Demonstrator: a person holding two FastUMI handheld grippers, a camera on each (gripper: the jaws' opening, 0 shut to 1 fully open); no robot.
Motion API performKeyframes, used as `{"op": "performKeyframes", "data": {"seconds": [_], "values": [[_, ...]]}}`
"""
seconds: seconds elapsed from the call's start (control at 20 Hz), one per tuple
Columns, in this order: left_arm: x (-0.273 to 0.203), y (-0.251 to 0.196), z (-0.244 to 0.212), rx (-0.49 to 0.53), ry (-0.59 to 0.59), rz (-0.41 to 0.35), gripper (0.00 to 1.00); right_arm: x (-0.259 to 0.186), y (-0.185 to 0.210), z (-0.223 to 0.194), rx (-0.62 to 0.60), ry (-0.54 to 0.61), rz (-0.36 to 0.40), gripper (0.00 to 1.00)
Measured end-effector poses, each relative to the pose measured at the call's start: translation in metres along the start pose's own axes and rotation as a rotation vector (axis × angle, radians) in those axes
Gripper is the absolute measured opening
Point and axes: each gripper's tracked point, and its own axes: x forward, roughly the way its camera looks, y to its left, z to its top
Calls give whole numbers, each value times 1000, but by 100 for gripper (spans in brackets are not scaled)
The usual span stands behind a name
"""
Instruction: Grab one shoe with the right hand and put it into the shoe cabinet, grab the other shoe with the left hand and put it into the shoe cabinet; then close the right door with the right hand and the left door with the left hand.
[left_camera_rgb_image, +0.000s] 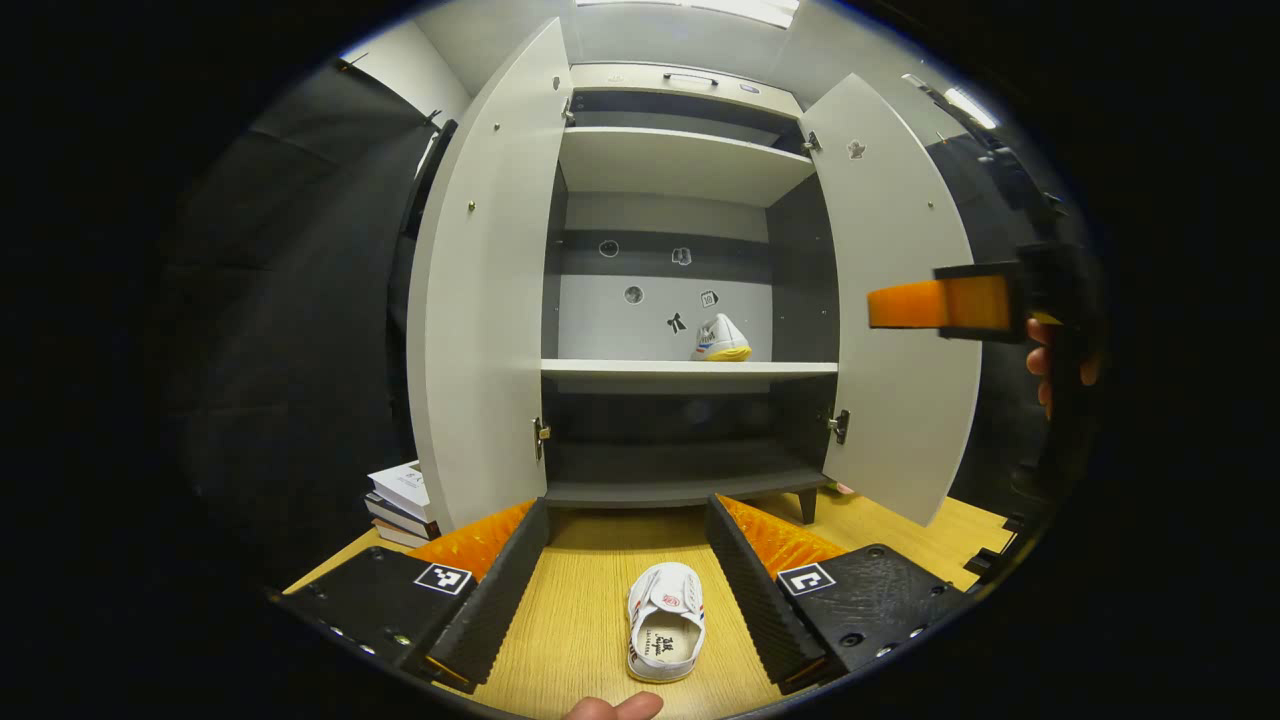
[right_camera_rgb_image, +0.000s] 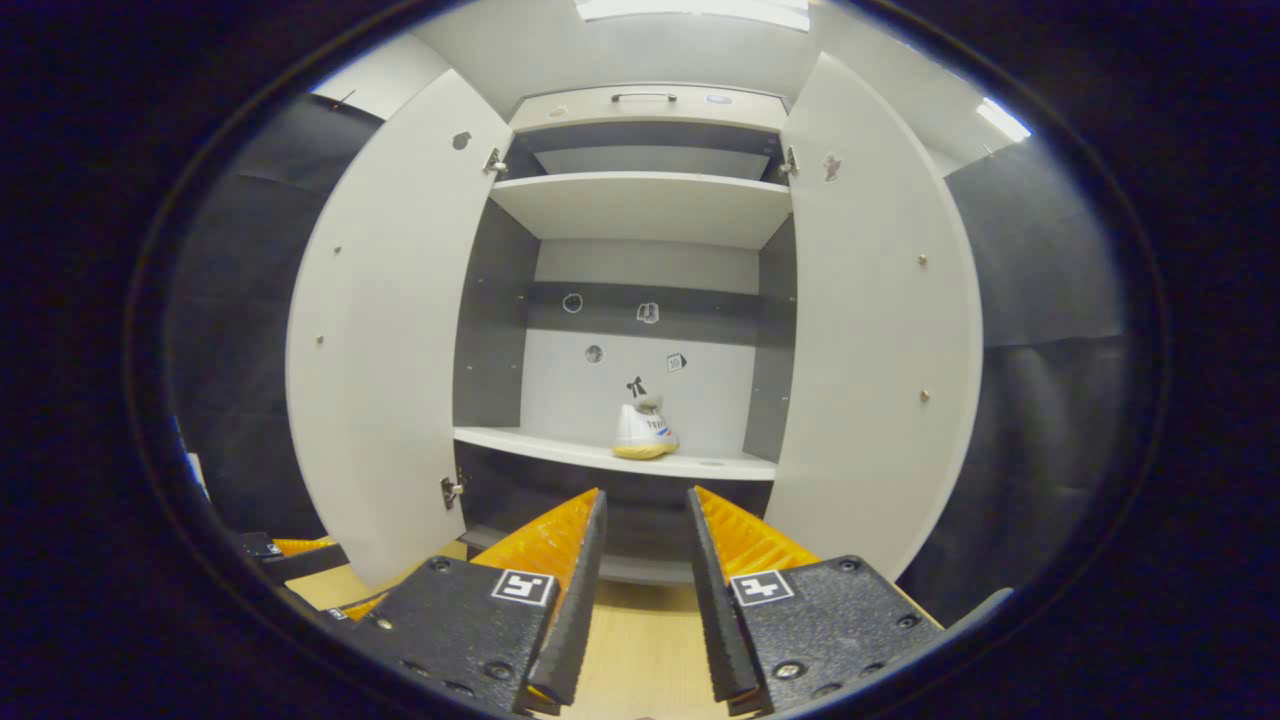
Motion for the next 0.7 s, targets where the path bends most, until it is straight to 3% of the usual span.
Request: {"op": "performKeyframes", "data": {"seconds": [0.15, 0.25, 0.4, 0.7], "values": [[-2, -2, -16, 3, 34, -13, 95, -25, -6, -12, 42, -9, -26, 70], [-2, -3, -31, 4, 73, -21, 95, -38, -9, -19, 44, -37, -43, 75], [-2, -6, -60, 5, 148, -38, 95, -52, -15, -50, 7, -12, -97, 78], [10, -9, -135, 3, 351, -102, 95, -71, -16, -87, 12, 90, -103, 78]]}}
